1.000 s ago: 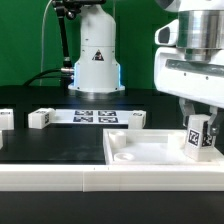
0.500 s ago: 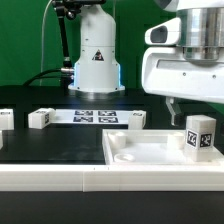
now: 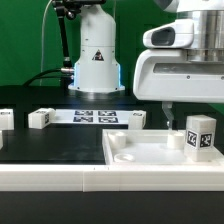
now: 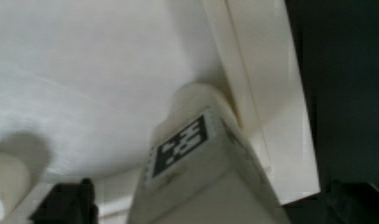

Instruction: Assemble one leg

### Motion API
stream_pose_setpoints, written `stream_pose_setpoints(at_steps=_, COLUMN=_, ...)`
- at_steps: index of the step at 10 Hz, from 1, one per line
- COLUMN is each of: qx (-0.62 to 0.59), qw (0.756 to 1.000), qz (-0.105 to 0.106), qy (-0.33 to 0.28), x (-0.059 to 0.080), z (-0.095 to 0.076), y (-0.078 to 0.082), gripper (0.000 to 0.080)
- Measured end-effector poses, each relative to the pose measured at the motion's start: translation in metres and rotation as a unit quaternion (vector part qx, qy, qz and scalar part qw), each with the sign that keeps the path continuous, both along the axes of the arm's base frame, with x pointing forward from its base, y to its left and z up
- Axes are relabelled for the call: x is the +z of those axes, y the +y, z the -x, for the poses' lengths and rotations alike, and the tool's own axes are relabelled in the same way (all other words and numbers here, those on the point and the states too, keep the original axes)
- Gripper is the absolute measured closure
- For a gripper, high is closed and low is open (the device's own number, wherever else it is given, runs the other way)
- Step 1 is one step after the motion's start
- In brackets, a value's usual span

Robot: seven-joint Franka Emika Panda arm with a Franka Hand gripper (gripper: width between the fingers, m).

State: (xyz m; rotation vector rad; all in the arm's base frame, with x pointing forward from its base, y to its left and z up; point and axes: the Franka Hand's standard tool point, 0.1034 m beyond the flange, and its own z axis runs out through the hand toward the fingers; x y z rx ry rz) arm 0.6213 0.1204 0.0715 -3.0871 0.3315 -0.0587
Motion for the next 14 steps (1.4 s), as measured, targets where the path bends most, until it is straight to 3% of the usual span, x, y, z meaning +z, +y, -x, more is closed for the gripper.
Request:
stream_pose_setpoints(at_steps=4, qx=0.125, qw=0.992, qz=0.010, qy=-0.004, x=-0.0001, z=0.0012, y=0.0059, gripper=0.0151)
stream_pose_setpoints(at_steps=7, qx=0.129, qw=0.992, qz=0.011, qy=-0.004, x=-0.0003, z=0.0007, y=0.0022, gripper=0.0509)
stream_pose_setpoints(at_steps=10, qx=0.087, qw=0.996, qz=0.009, qy=-0.003, x=-0.0005, z=0.0007, y=0.0018, gripper=0.0509)
stream_pose_setpoints(at_steps=12, qx=-0.060, qw=0.998, qz=0.007, qy=-0.003, x=-0.0007, z=0.0016, y=0.0026, gripper=0.0509)
stream_pose_setpoints(at_steps=14, qx=-0.195, qw=0.981, qz=0.008, qy=-0.003, x=-0.0006, z=0.0028, y=0.0040, gripper=0.0509)
